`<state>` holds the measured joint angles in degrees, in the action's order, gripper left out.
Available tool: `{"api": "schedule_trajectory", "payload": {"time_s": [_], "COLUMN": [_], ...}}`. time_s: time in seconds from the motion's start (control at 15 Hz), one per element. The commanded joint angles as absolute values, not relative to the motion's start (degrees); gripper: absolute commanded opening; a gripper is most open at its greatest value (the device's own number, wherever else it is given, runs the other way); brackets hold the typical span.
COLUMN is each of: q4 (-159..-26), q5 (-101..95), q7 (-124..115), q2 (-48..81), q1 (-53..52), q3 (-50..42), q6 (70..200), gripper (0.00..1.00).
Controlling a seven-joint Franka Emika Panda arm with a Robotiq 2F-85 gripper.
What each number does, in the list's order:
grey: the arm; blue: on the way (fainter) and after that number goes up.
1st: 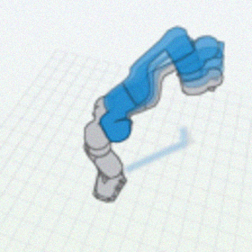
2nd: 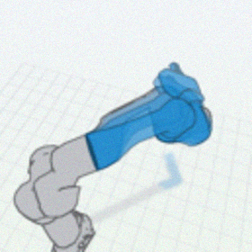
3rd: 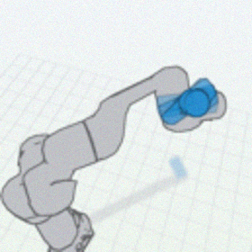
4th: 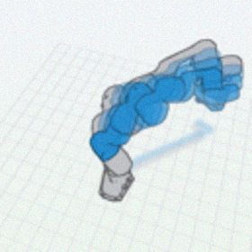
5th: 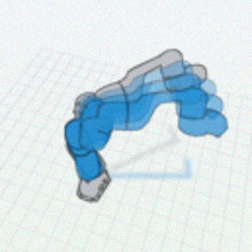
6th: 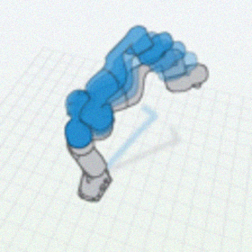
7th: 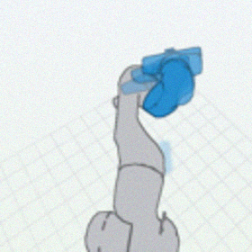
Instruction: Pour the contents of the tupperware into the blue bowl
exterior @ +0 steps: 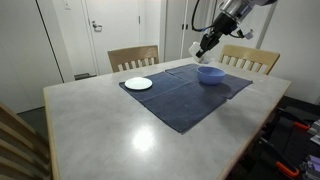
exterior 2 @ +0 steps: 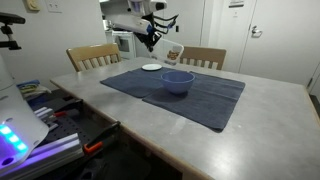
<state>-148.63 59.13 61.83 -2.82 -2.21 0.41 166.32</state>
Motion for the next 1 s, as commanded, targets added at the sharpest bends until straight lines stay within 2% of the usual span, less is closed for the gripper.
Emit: {"api": "schedule_trajectory", "payload": {"time_s": [0.0, 0.73, 0.8, 0.93], "q4": [-148.6, -148.6, -148.6, -148.4], "q5": [59.1, 59.1, 59.1, 60.9], "q7": [61.8, 61.8, 61.8, 64.4], "q2": [-2.8, -2.8, -2.8, -3.0], "q1": [-2.2, -2.2, -2.2, -2.1], "q3": [0.4, 0.4, 0.4, 0.1], "q6": [166.3, 166.3, 166.3, 166.6], "gripper": [0.08, 0.08, 0.02, 0.02]}}
